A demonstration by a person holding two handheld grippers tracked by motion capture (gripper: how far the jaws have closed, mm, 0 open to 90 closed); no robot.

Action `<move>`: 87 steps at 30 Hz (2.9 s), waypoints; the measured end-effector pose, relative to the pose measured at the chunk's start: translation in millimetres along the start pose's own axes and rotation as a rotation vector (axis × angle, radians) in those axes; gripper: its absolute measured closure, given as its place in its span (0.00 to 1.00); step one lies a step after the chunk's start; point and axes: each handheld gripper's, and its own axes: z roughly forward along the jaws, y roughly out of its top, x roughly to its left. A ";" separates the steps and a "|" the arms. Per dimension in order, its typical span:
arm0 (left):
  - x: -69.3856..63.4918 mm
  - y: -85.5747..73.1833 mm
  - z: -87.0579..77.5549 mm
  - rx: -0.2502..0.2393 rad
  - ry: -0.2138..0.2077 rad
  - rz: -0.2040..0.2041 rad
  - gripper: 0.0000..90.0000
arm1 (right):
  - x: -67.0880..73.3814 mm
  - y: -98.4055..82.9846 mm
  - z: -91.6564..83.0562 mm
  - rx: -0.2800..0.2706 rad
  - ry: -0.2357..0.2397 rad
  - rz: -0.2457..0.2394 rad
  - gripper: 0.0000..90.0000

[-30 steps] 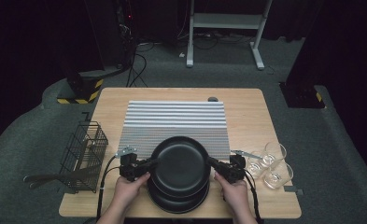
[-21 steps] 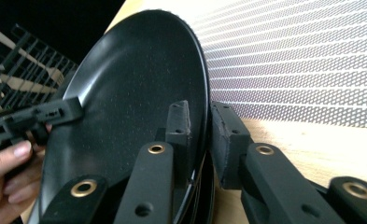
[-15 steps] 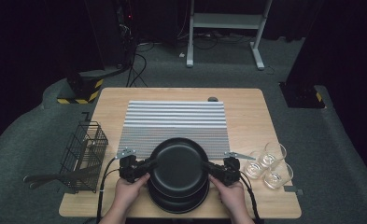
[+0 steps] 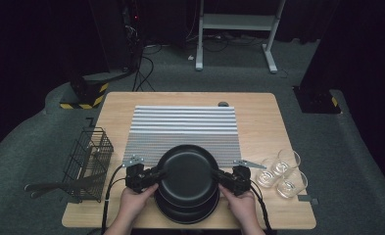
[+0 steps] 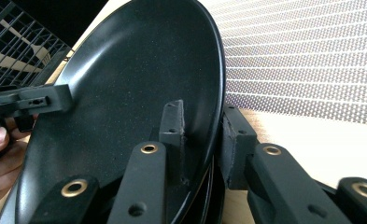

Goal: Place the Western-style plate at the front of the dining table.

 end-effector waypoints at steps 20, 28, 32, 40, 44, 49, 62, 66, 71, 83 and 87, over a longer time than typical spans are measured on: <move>-4.4 -12.9 -7.7 0.010 0.016 0.047 0.64 | 1.1 -3.9 0.5 -0.027 -0.008 -0.072 0.78; -11.1 -12.2 -9.7 0.003 0.059 0.064 0.68 | 2.4 -4.5 1.3 -0.009 0.000 -0.071 0.78; -11.2 -11.3 -10.8 0.005 0.066 0.052 0.71 | 4.6 -3.5 2.0 -0.001 -0.012 -0.077 0.78; -9.3 -10.4 -10.4 -0.026 0.063 0.024 0.74 | 3.7 -0.7 2.6 -0.001 -0.010 -0.053 0.80; -7.2 -6.1 -9.2 -0.048 0.051 0.015 0.75 | 0.8 3.7 1.0 -0.033 0.019 -0.023 0.85; -4.4 3.1 -4.2 -0.066 0.060 0.021 0.78 | 0.9 17.8 2.6 -0.055 0.013 -0.028 0.86; 7.7 8.8 8.7 -0.107 0.043 0.013 0.78 | -6.7 33.2 18.0 -0.051 -0.017 -0.033 0.84; 7.4 7.7 10.1 -0.121 0.048 0.023 0.77 | -7.9 32.9 18.7 -0.047 -0.018 -0.036 0.83; 8.8 5.6 11.1 -0.137 0.041 0.035 0.77 | -7.8 33.0 18.2 -0.041 -0.020 -0.042 0.83; 8.1 -2.6 10.7 -0.181 0.043 0.053 0.77 | -5.5 31.4 18.1 -0.026 -0.032 -0.072 0.79; 8.7 -2.8 11.1 -0.185 0.036 0.047 0.77 | -4.4 29.0 18.6 -0.014 -0.027 -0.074 0.76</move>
